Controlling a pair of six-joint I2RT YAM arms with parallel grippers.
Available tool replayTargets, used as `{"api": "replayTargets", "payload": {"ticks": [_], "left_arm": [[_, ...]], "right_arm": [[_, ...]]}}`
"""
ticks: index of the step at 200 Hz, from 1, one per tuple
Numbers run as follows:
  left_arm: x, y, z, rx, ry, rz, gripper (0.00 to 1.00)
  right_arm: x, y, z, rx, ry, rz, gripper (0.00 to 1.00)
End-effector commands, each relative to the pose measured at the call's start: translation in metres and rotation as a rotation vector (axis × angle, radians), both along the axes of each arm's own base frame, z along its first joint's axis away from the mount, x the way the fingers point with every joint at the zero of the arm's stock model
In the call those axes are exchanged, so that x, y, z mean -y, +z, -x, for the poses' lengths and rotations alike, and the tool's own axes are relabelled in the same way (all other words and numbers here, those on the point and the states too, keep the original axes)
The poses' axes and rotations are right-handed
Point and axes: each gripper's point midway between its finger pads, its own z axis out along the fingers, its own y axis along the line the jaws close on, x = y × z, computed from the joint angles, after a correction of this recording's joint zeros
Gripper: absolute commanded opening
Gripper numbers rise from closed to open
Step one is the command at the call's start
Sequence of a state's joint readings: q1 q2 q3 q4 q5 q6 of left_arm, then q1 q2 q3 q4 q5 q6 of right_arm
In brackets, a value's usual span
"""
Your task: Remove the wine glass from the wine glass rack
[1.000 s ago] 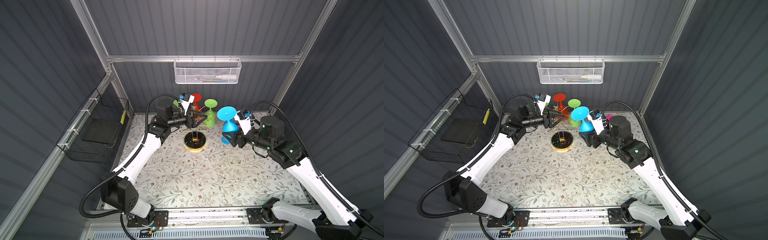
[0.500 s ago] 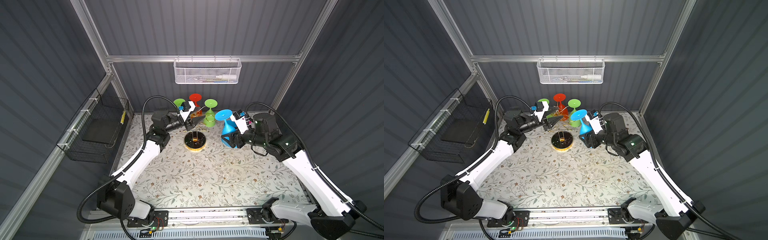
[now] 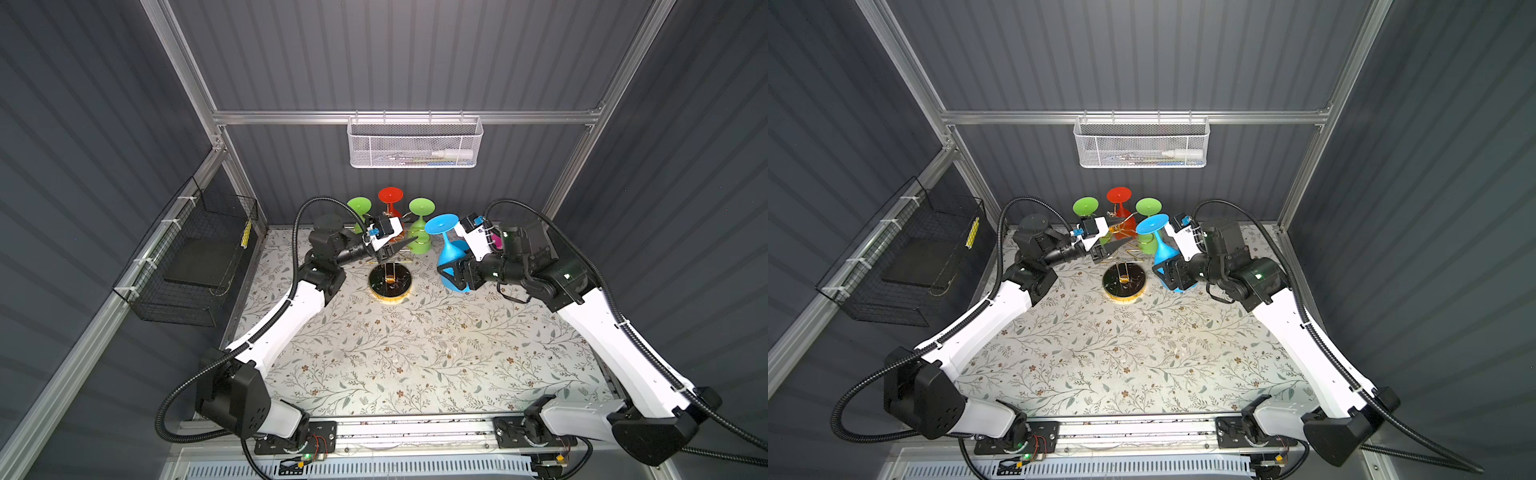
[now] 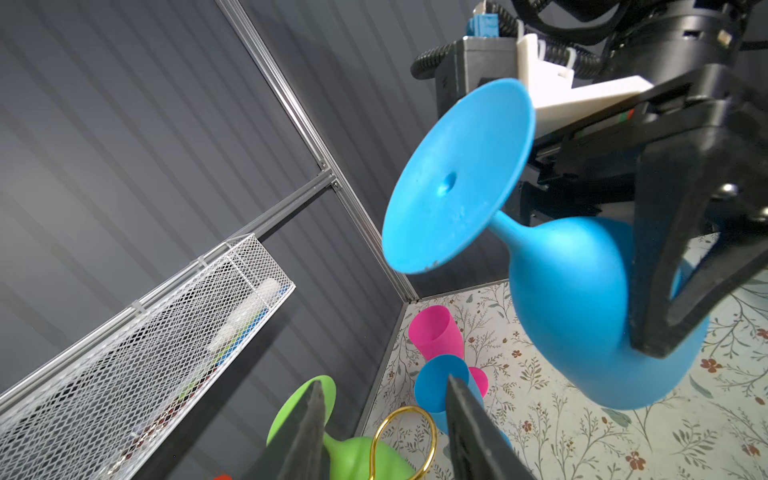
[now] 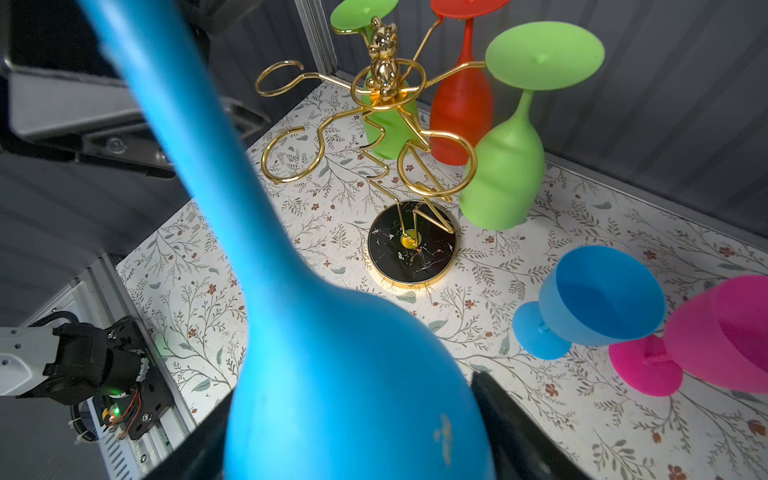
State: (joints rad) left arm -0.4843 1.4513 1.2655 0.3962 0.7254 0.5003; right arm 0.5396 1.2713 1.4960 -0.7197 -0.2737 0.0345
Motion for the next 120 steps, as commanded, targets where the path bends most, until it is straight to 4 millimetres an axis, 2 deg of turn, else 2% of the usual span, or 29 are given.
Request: {"api": "replayTargets", "payload": {"ticks": [1, 72, 120], "left_arm": [[0.006, 0.014, 0.000, 0.068, -0.008, 0.002, 0.48], [0.016, 0.020, 0.005, 0.130, -0.036, 0.009, 0.48], [0.019, 0.027, 0.008, 0.153, -0.045, 0.017, 0.41]], "right_arm": [[-0.005, 0.010, 0.002, -0.004, 0.018, -0.032, 0.61], [-0.011, 0.005, -0.002, -0.039, 0.028, -0.037, 0.60], [-0.019, 0.004, 0.001, -0.067, 0.063, -0.058, 0.59]]}}
